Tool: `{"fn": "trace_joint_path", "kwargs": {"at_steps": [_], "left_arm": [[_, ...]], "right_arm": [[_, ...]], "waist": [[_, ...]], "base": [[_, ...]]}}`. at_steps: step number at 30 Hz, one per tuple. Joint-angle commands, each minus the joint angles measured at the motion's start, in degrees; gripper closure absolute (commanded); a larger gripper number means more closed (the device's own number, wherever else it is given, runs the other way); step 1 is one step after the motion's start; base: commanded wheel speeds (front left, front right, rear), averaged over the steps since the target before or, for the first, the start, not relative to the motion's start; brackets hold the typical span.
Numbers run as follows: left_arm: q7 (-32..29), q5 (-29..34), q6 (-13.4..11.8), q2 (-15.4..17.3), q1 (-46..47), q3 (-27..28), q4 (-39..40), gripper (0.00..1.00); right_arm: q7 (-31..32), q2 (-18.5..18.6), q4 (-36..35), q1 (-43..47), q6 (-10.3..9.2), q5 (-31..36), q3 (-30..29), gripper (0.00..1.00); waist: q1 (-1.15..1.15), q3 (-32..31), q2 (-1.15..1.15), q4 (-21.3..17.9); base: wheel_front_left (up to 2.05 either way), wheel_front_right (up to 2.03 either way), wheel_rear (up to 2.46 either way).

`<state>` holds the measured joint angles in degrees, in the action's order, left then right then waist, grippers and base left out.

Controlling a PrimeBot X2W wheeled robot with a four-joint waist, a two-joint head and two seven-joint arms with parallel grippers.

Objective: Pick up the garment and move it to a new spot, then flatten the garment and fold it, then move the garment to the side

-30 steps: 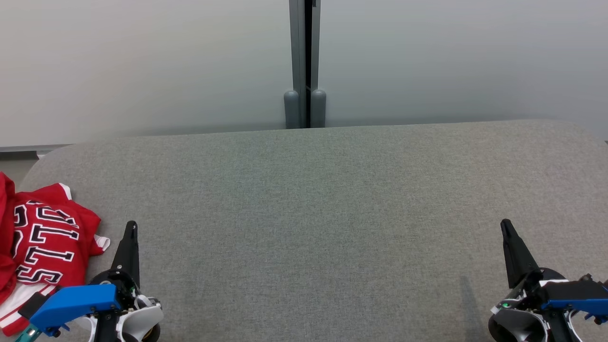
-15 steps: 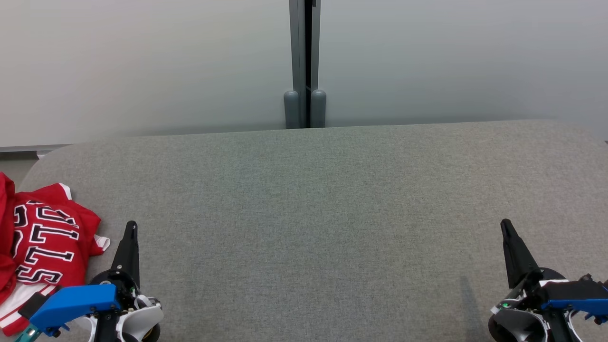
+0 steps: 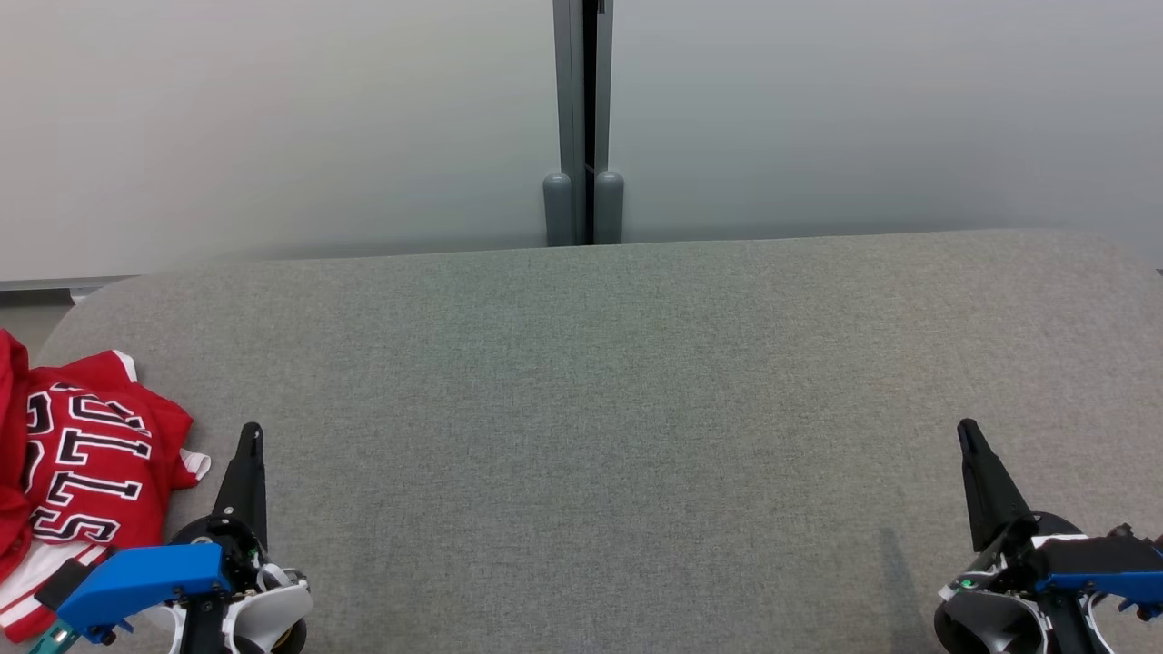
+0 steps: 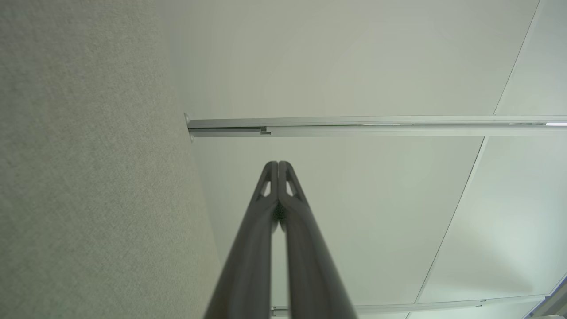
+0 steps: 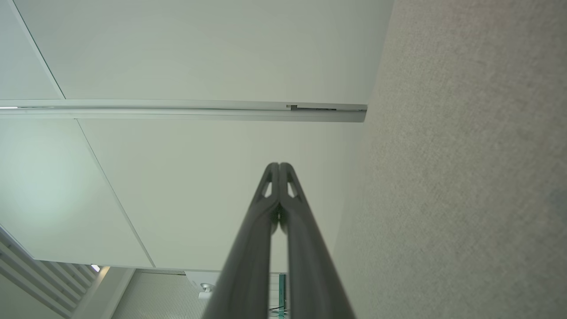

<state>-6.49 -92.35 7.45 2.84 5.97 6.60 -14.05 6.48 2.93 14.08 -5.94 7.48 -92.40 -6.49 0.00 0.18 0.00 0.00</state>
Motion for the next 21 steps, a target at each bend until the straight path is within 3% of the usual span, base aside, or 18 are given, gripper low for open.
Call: {"fn": "trace_joint_path", "kwargs": {"at_steps": [1, 21], "left_arm": [[-0.1, -0.1, 0.3, -0.1, 0.7, 0.0, 0.0, 1.0], [-0.1, -0.1, 0.3, -0.1, 0.7, 0.0, 0.0, 1.0]], "right_arm": [[0.0, -0.1, 0.1, -0.8, 0.03, 0.1, 0.0, 1.0], [0.0, -0.1, 0.1, -0.8, 0.03, 0.1, 0.0, 1.0]], "waist": [[0.0, 0.0, 0.0, 0.0], [0.0, 0.0, 0.0, 0.0]], "base": [[0.0, 0.0, 0.0], [0.0, 0.0, 0.0]]}}
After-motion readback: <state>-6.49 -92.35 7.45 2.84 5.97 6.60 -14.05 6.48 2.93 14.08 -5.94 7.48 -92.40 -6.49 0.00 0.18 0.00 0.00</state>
